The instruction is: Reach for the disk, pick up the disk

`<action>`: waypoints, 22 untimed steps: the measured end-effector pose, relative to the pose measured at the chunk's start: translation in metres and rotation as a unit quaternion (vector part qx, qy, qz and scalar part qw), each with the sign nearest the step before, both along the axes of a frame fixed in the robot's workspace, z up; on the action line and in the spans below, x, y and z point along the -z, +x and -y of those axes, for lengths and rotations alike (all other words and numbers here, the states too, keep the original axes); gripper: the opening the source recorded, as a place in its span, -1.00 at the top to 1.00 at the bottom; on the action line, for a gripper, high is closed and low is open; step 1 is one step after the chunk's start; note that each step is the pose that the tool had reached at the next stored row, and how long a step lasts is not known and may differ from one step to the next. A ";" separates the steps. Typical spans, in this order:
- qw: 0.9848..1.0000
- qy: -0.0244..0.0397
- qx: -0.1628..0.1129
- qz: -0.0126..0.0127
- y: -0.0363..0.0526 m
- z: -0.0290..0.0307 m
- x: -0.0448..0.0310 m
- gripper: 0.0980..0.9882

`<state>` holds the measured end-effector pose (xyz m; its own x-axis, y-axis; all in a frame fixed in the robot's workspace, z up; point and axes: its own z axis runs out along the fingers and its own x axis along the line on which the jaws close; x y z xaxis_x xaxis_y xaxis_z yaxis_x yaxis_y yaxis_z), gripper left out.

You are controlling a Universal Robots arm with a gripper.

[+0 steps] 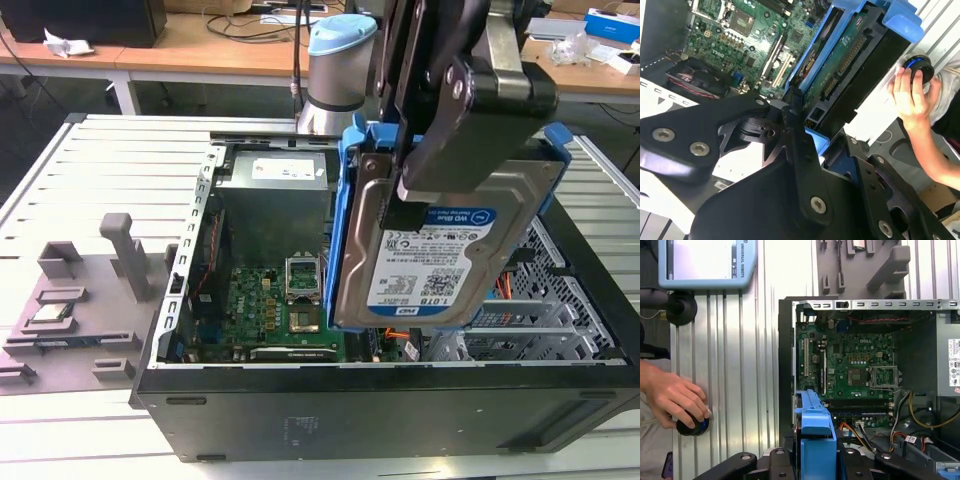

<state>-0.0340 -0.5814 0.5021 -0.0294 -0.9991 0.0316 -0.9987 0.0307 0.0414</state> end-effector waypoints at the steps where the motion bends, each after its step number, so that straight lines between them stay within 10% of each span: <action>1: 1.000 0.000 0.000 0.000 -0.0001 0.0007 0.0001 0.40; 10: 1.000 0.008 0.000 0.000 0.0215 0.0008 0.0005 0.40; 16: 1.000 0.007 0.000 0.000 0.0639 -0.0034 0.0006 0.40; 22: 1.000 0.007 0.000 0.000 0.0818 -0.0065 0.0007 0.40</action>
